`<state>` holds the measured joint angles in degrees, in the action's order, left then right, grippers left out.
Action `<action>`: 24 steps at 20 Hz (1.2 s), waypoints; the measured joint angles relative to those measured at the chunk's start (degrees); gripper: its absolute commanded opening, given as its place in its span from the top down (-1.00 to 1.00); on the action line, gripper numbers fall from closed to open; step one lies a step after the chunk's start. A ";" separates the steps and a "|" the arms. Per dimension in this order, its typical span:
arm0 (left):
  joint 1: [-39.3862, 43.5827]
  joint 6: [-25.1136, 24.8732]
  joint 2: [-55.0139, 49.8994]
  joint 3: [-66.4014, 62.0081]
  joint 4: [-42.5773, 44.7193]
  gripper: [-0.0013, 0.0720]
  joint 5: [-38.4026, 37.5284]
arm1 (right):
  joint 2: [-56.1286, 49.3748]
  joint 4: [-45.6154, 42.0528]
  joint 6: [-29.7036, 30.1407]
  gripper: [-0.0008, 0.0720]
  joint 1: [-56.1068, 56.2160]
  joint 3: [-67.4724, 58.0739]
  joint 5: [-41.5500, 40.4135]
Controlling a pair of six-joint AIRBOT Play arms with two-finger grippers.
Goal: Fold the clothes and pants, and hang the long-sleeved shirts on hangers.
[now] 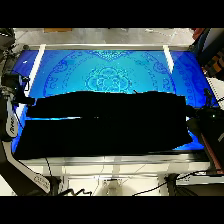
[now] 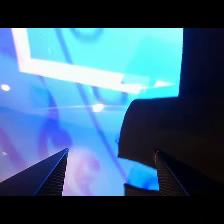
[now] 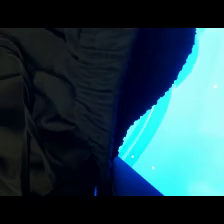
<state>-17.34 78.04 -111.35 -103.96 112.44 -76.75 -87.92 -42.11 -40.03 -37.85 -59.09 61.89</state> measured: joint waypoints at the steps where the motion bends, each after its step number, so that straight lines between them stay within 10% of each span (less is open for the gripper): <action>1: -0.24 0.79 0.00 0.00 -1.20 -0.68 0.63 | 0.00 0.00 0.00 0.86 0.02 0.00 0.02; 10: -5.84 2.82 -0.87 0.00 -26.71 -0.79 15.74 | 0.00 0.02 0.07 0.87 0.00 0.00 -0.28; 24: -2.75 4.70 -0.85 0.02 -29.57 -0.71 17.38 | 0.00 0.04 0.09 0.87 0.02 0.00 -1.99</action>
<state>-20.10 82.74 -112.20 -103.94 82.87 -59.37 -87.92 -42.06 -39.94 -37.82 -59.09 59.90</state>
